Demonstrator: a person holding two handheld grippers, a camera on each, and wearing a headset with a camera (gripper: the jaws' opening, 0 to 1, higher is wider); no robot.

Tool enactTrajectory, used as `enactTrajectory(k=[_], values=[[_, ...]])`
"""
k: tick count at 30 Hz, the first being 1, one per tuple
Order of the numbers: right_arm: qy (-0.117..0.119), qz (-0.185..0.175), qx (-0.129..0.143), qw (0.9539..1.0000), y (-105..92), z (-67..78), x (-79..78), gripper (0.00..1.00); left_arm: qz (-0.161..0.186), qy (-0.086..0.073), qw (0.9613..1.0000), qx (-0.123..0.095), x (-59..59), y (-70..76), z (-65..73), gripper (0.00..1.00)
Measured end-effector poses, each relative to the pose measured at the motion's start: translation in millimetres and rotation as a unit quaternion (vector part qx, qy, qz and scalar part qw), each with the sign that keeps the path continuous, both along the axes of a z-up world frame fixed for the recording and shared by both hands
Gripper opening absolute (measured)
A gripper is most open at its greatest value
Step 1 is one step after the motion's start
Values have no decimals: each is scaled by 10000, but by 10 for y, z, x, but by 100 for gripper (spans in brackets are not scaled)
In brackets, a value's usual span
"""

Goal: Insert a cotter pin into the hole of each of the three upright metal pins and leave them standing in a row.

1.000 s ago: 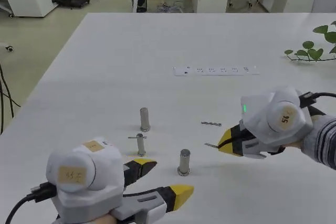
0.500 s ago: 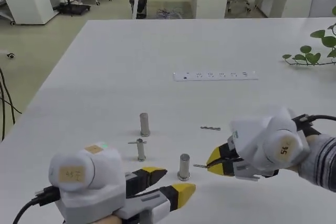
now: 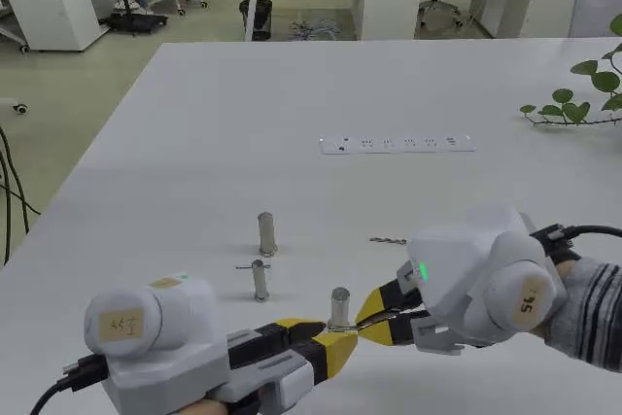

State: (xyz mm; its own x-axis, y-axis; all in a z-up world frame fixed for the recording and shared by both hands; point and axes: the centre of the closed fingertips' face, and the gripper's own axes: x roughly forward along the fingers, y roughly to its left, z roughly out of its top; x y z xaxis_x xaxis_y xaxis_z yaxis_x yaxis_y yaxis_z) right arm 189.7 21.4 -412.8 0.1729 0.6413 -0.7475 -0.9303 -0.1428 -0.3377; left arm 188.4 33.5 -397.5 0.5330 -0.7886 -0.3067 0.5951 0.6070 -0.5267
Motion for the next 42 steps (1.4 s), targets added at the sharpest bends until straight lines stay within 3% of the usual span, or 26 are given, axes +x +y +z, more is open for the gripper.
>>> enactTrajectory(k=[9, 22, 24, 26, 31, 32, 36, 42], values=[[26, 80, 167, 9998, 71, 53, -50, 0, 41, 84, 9997, -240, 2, -13, 21, 4], [56, 70, 226, 9997, 96, 66, -79, 0, -3, 93, 9998, -186, -14, -6, -19, 0], [77, 65, 229, 9997, 96, 63, -85, 0, -78, 3, 9999, -131, -22, -13, -17, 0], [146, 24, 225, 9996, 93, 58, -90, 0, -186, -183, 9997, -5, -36, -23, -13, 0], [221, 17, 181, 9996, 82, 29, -107, 0, -391, -400, 9983, 170, -54, -32, -22, 0], [273, -19, 197, 9994, 80, 24, -109, 0, -471, -513, 9973, 227, -60, -32, -13, 0], [402, -131, 212, 9989, 59, 6, -97, 1, -666, -716, 9949, 242, -85, -40, 23, 0], [763, -259, 320, 9962, 47, -10, -145, 2, -1070, -994, 9881, 478, -149, -42, 24, 0]])
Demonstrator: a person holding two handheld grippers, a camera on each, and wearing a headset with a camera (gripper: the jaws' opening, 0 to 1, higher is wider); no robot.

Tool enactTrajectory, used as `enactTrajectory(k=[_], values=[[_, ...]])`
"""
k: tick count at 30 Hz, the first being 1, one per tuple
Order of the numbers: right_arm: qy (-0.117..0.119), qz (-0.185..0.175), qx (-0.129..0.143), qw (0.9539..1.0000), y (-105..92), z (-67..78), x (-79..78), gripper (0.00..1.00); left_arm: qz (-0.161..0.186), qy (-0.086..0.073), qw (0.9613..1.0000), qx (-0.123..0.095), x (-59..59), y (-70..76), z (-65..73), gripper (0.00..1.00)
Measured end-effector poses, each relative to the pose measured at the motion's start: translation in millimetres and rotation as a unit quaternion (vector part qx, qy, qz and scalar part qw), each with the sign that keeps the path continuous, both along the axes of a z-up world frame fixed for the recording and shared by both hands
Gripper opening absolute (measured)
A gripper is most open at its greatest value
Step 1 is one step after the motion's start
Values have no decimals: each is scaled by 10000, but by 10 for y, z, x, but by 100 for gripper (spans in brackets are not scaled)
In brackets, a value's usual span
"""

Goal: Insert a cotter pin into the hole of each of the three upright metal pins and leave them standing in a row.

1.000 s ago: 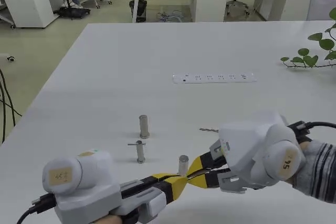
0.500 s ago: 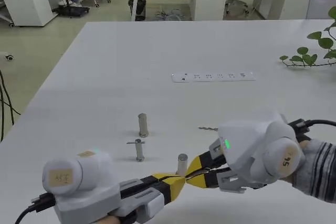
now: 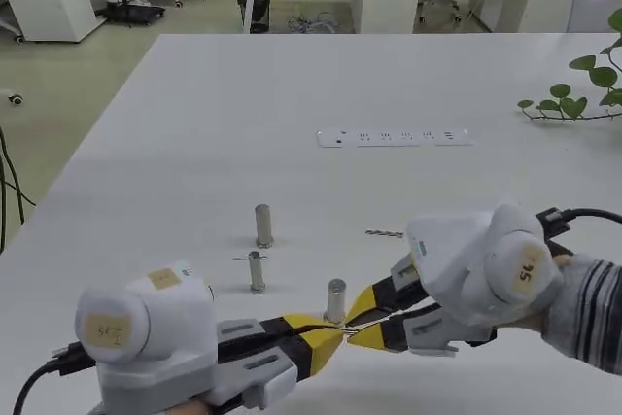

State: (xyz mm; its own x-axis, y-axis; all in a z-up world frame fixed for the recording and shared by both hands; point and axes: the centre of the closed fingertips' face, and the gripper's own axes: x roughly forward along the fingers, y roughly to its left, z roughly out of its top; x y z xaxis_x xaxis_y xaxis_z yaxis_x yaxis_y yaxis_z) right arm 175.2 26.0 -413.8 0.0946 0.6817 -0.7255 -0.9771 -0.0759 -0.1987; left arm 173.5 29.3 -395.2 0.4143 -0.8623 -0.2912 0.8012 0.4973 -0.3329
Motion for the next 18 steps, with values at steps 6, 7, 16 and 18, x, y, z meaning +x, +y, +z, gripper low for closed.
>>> enactTrajectory(k=[6, 7, 16, 18], values=[[192, 12, 29, 9998, -16, -24, -61, 1, -317, -244, 9990, 183, -61, -6, 1, 0], [229, 33, 19, 9997, -19, -30, -79, 0, -391, -290, 9985, 240, -76, -7, -8, 0], [165, 239, -104, 9995, -27, -47, -148, 0, -606, -383, 9964, 459, -123, -5, -56, 0], [99, 293, -124, 9994, -26, -39, -148, 0, -582, -397, 9964, 464, -125, -4, -51, 0]])
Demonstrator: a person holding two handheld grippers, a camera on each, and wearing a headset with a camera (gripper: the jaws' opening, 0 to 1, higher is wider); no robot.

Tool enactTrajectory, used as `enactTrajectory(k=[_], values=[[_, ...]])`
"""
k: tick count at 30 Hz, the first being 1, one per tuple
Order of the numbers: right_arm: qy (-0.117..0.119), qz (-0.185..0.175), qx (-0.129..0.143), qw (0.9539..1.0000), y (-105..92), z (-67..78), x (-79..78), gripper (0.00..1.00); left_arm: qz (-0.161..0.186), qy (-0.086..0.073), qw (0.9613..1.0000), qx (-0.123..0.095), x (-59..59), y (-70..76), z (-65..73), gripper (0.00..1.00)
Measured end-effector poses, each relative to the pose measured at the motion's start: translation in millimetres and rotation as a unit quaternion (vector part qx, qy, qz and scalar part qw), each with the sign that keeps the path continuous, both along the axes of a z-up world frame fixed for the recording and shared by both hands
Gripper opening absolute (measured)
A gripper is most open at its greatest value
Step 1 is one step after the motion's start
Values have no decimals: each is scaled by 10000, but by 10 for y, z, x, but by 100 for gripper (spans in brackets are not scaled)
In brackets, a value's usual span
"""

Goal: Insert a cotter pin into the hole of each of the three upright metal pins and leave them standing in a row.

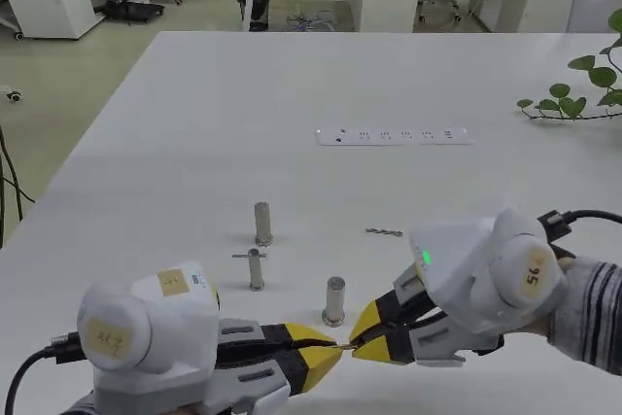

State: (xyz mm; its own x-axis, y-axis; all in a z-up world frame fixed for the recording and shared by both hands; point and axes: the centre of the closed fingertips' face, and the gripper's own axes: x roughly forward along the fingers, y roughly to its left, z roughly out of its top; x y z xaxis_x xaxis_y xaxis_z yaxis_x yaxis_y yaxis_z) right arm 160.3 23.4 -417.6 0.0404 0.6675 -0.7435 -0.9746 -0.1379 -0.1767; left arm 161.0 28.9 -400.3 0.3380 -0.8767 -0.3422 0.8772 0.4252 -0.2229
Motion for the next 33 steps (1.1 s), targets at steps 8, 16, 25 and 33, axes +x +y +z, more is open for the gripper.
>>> enactTrajectory(k=[8, 16, 25, 33], values=[[-157, 75, -68, 9998, -8, -1, 22, 0, 200, -28, 9998, 72, 50, 5, -23, 9], [-276, -204, -189, 9992, -99, -32, 162, 0, 552, -156, 9982, 156, 183, 39, -42, 24], [-371, -674, -340, 9965, -262, -96, 403, 0, 1081, -180, 9938, 208, 370, 124, -124, 30], [-416, -1004, -435, 9931, -373, -160, 603, 0, 1463, -330, 9876, 457, 501, 162, -234, 33]])
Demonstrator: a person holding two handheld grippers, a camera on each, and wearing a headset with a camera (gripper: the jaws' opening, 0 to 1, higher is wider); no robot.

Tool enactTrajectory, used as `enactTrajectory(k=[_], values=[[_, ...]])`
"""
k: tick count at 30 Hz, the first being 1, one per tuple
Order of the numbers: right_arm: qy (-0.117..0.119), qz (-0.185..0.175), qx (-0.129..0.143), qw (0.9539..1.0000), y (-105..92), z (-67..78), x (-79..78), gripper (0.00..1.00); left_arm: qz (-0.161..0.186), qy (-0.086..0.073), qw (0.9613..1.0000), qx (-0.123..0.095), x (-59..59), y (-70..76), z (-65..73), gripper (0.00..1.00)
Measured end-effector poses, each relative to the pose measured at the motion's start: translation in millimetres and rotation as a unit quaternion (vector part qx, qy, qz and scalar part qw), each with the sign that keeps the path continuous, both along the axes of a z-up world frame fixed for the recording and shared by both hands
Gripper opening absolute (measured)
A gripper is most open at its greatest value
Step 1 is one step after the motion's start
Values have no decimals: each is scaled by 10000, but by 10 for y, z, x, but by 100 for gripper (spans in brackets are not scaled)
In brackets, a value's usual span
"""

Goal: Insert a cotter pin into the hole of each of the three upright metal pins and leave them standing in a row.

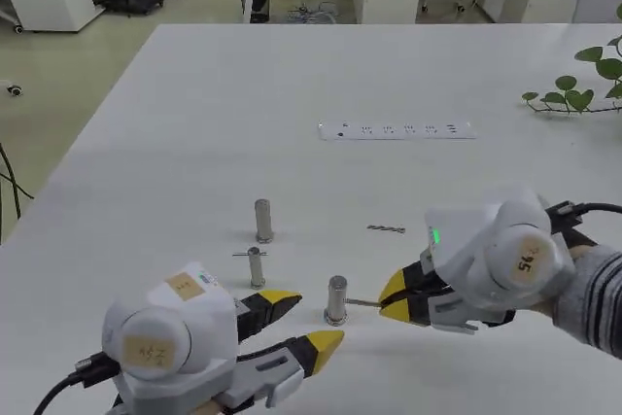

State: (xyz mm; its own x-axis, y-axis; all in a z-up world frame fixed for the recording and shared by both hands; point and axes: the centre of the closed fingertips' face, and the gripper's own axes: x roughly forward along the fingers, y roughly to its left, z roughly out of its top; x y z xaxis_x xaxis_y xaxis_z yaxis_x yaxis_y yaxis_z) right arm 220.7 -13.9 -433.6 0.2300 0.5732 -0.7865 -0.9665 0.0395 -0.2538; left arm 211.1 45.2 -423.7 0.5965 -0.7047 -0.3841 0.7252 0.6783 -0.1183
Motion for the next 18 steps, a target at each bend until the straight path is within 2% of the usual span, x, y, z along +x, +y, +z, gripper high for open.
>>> enactTrajectory(k=[9, 18], values=[[-15, -166, -80, 9998, -53, -90, 149, 0, 248, -57, 9995, 191, 117, -61, -111, 31], [-63, -262, -163, 9995, -95, -166, 278, 0, 415, 32, 9985, 353, 215, -142, -225, 28]])
